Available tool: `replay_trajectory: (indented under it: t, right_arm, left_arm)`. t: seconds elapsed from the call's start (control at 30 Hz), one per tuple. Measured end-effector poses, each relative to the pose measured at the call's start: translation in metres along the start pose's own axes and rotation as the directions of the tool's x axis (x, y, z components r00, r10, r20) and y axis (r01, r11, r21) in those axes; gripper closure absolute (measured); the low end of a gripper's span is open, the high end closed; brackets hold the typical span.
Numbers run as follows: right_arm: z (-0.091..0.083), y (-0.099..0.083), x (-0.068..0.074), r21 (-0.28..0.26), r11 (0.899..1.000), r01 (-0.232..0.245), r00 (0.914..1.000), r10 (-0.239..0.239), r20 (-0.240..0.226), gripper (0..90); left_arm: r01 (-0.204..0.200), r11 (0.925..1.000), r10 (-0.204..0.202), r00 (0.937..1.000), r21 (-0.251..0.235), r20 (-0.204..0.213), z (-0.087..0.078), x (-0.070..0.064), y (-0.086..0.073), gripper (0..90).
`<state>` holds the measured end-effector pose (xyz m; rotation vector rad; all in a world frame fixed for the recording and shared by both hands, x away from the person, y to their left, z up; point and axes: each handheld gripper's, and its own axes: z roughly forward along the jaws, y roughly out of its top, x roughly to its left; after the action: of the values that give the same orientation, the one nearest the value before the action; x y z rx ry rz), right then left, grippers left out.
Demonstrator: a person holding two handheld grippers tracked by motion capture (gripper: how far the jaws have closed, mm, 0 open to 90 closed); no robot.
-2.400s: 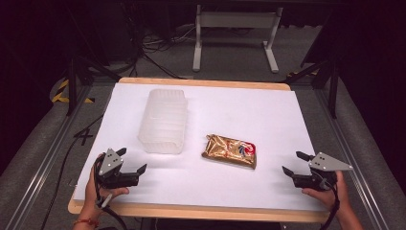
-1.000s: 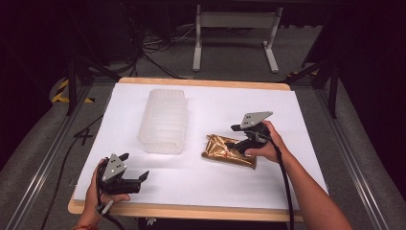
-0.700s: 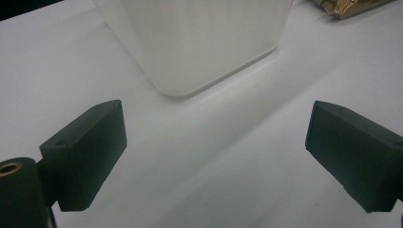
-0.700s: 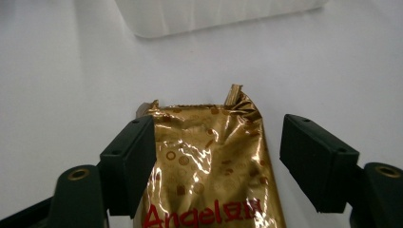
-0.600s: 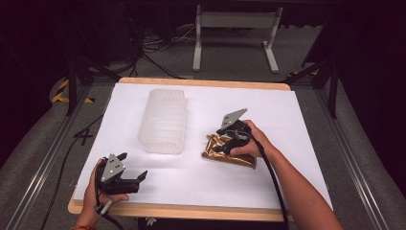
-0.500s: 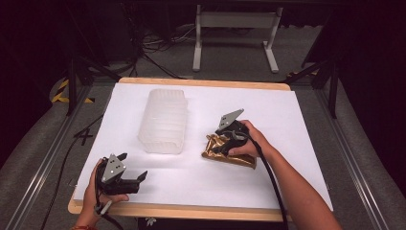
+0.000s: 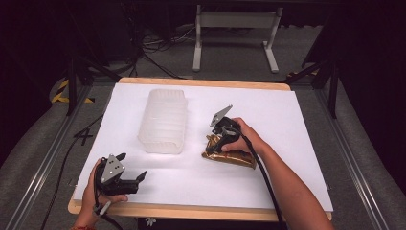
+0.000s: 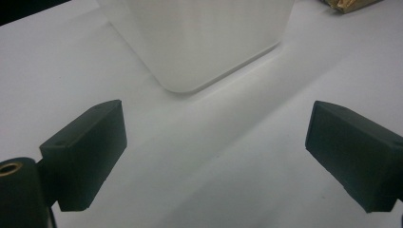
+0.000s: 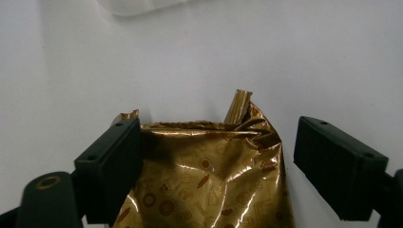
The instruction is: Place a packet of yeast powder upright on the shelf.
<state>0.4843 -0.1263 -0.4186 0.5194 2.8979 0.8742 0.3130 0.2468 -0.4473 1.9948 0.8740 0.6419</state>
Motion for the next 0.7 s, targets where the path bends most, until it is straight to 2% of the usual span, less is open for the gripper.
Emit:
replay_trajectory:
  t: [0.03,0.1,0.13,0.17,0.23,0.27,0.33,0.4,0.47,0.57,0.6,0.7]
  right_arm:
    - [0.000,0.000,0.000,0.000,1.000,0.000,1.0000,0.000,0.000,17.5]
    - [0.002,-0.001,-0.004,0.023,0.999,-0.039,0.9984,0.040,-0.041,17.6]
    - [0.004,-0.001,-0.007,0.028,0.999,-0.046,0.9972,0.047,-0.058,19.8]
    - [0.005,-0.001,-0.008,0.030,0.998,-0.048,0.9947,0.050,-0.090,26.1]
    - [0.006,0.000,-0.008,0.025,0.999,-0.028,0.9933,0.031,-0.111,31.7]
    - [0.006,0.001,-0.007,0.030,0.999,-0.024,0.9938,0.027,-0.108,34.2]
    - [0.004,0.002,-0.005,0.023,1.000,-0.015,0.9950,0.018,-0.098,52.2]
    - [0.001,0.004,-0.002,0.020,1.000,0.002,0.9980,-0.001,-0.064,69.1]
    - [-0.002,0.006,0.002,0.026,0.999,0.040,0.9987,-0.039,-0.032,78.6]
    - [-0.003,0.007,0.003,0.027,0.998,0.055,0.9983,-0.054,-0.022,81.1]
    - [-0.008,0.009,0.009,0.032,0.996,0.083,0.9965,-0.083,0.004,84.1]
    - [-0.012,0.008,0.014,0.030,0.995,0.095,0.9951,-0.095,0.026,85.3]
  left_arm:
    - [0.000,1.0000,0.000,1.0000,0.000,0.000,0.000,0.000,0.000,7.2]
    - [-0.002,1.0000,0.002,1.0000,0.005,0.002,0.001,-0.001,0.000,7.2]
    - [-0.004,1.0000,0.004,1.0000,0.006,0.001,0.001,-0.001,0.000,7.2]
    - [-0.003,1.0000,0.003,1.0000,0.005,0.001,0.001,-0.001,0.000,7.2]
    - [-0.002,1.0000,0.002,1.0000,0.005,0.002,0.001,-0.001,0.000,7.2]
    - [-0.001,1.0000,0.001,1.0000,0.008,0.004,0.001,-0.001,0.000,7.2]
    - [-0.003,1.0000,0.003,1.0000,0.008,0.006,0.001,0.000,0.000,7.2]
    - [-0.002,1.0000,0.002,1.0000,0.008,0.008,0.001,0.000,0.000,7.2]
    - [-0.001,1.0000,0.001,1.0000,0.008,0.008,0.001,-0.001,0.000,7.1]
    - [-0.003,1.0000,0.003,1.0000,0.008,0.007,0.001,-0.001,0.000,7.2]
    - [-0.005,1.0000,0.004,1.0000,0.009,0.005,0.001,-0.001,0.000,7.1]
    - [-0.001,1.0000,0.001,1.0000,0.005,0.003,0.001,-0.001,0.000,7.1]
